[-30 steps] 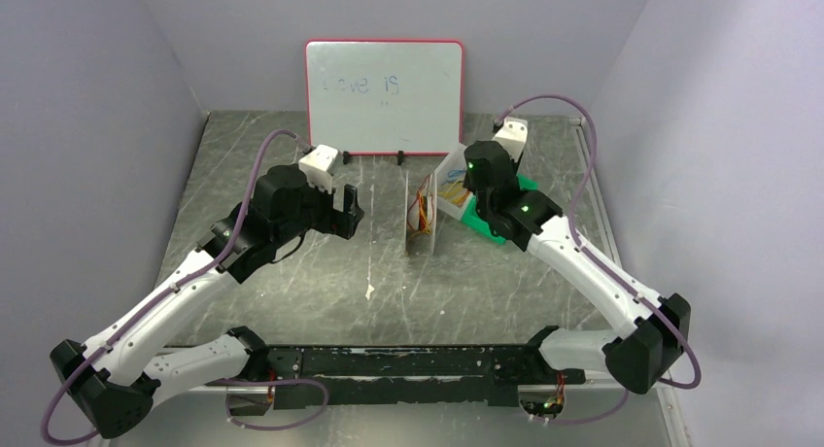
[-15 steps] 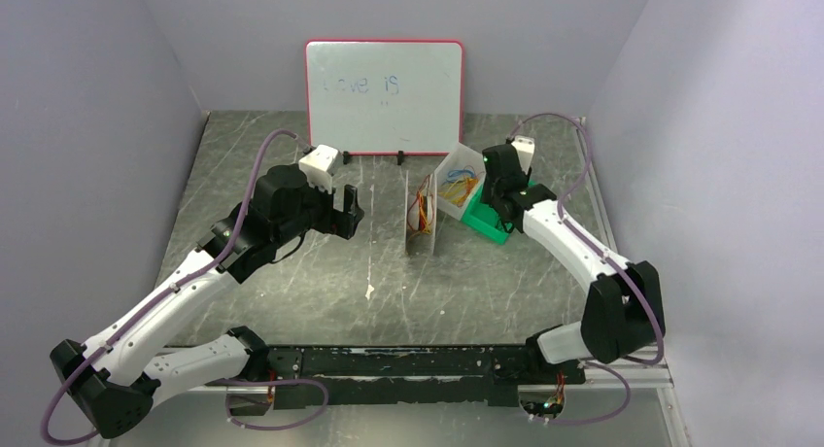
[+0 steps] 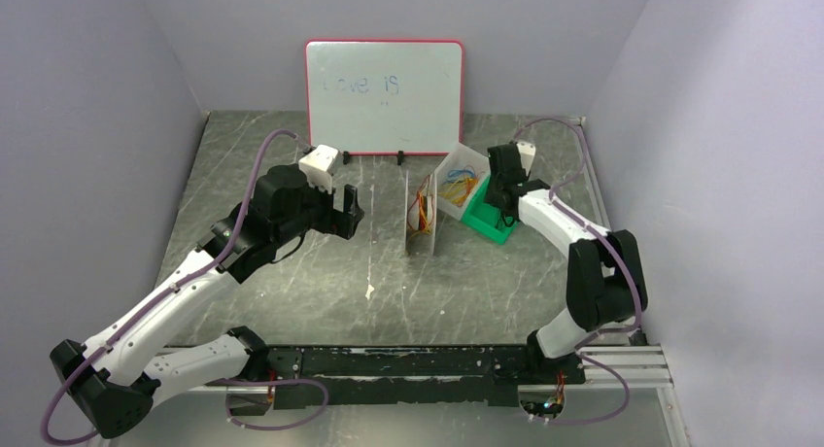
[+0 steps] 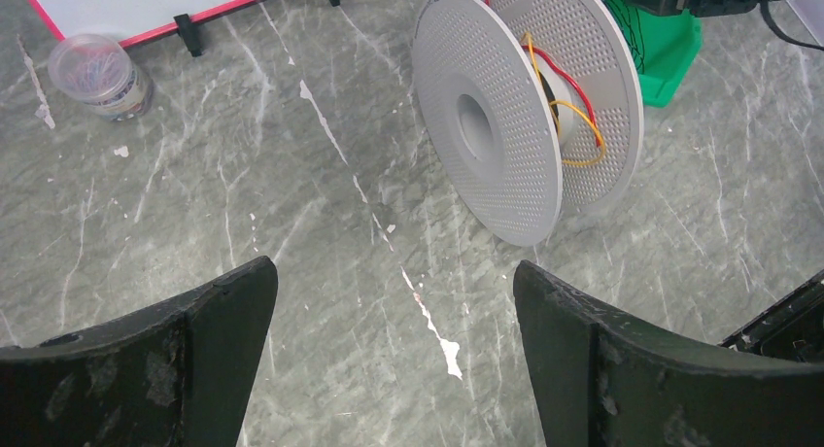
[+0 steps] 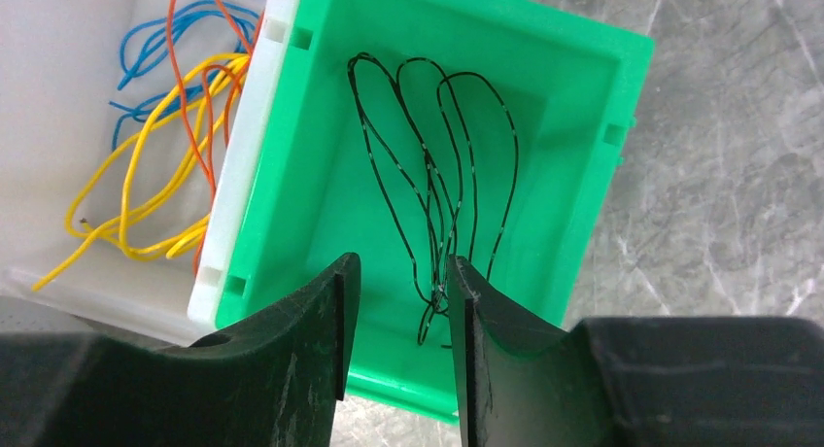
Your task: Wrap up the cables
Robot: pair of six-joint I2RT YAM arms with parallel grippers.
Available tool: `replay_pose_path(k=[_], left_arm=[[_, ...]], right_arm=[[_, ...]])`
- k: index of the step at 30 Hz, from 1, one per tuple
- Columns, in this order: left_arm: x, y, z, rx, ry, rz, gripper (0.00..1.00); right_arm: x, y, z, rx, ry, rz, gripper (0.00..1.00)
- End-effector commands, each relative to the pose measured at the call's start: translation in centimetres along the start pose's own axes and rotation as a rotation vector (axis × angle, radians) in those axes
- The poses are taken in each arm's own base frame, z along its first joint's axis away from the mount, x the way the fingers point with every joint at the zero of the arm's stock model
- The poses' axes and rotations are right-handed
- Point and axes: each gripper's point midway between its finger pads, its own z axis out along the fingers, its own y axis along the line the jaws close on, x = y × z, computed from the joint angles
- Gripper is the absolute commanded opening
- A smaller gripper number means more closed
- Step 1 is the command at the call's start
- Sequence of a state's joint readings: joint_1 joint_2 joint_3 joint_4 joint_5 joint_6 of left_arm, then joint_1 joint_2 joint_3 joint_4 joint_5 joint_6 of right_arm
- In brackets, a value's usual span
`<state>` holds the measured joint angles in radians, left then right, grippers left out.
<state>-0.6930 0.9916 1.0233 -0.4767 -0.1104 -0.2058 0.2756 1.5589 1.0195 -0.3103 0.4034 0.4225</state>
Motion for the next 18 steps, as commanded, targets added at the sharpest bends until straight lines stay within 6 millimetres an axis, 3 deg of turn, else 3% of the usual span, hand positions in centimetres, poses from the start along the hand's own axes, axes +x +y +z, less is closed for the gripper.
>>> replay_pose_path(k=[1, 18], left_arm=[[-1.1, -0.5, -0.4, 0.02, -0.033, -0.002, 0.95], [-0.9, -0.4, -0.2, 0.01, -0.024, 0.0, 0.95]], right_arm=[[-0.1, 0.5, 1.2, -0.017, 0.0, 0.012, 0.41], [1.9, 0.5, 4.6, -0.02, 0.058, 0.021, 0.28]])
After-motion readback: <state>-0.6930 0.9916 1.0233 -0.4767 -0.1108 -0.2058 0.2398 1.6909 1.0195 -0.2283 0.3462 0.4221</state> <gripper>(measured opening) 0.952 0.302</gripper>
